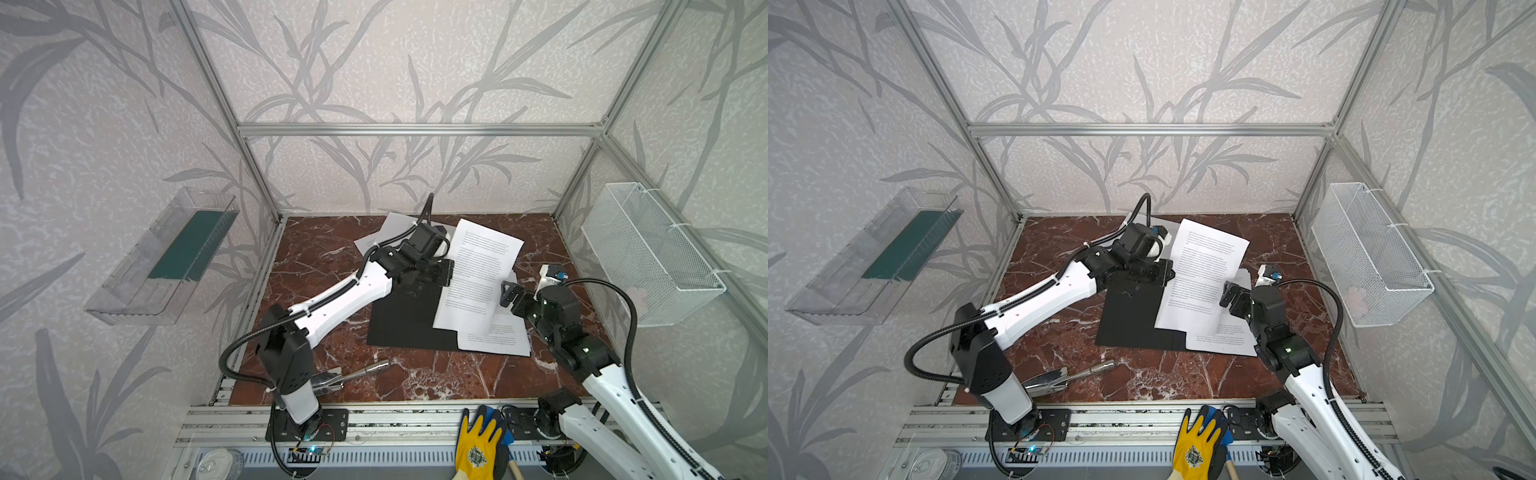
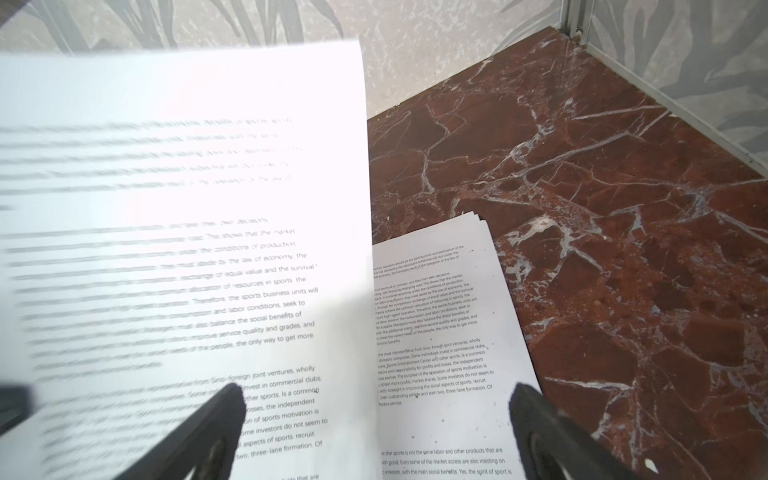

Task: Put the files into the folder
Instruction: 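Carry the sheet over the folder page with the left gripper while the right waits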

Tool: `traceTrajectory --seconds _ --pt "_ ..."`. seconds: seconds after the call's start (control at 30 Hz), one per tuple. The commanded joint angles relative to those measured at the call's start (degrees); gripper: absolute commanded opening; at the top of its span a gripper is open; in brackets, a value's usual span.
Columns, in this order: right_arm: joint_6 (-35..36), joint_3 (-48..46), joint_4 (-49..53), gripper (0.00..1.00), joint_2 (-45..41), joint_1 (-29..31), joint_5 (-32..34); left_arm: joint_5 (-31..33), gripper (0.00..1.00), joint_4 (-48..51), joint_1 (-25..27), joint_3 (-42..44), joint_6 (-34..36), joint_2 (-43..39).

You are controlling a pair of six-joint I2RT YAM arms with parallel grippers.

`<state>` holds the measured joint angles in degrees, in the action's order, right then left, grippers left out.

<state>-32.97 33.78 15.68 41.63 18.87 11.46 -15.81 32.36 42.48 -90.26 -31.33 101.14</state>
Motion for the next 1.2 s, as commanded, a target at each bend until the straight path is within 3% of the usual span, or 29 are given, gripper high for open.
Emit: traceTrajectory --seconds 0.0,0.1,0.27,0.6,0.8,1.17 --pt "1.75 -1.12 -4.15 0.99 3.07 -0.06 -5.46 -6.95 0.00 2.95 -3.14 -0.61 -0.81 6.48" --pt "2.46 -1.23 -7.66 0.99 8.18 -0.07 -11.36 -4.77 0.00 8.61 -5.67 -3.27 1.71 12.06" --pt "2.22 -0.56 -10.87 0.99 15.52 -0.06 -17.44 -3.62 0.00 7.31 -9.93 -1.01 1.02 15.64" --pt "2.06 -0.49 -16.70 1.00 26.63 -0.15 -22.29 -3.77 0.00 6.13 -10.05 0.52 3.56 15.47" --pt "1.33 -0.34 -20.98 0.98 32.78 -0.59 -26.00 -7.58 0.00 4.15 -10.16 1.07 2.54 17.82" --pt "-0.45 1.36 -26.13 0.94 43.71 -3.32 -33.56 -5.39 0.00 6.32 -10.11 0.37 4.39 20.07"
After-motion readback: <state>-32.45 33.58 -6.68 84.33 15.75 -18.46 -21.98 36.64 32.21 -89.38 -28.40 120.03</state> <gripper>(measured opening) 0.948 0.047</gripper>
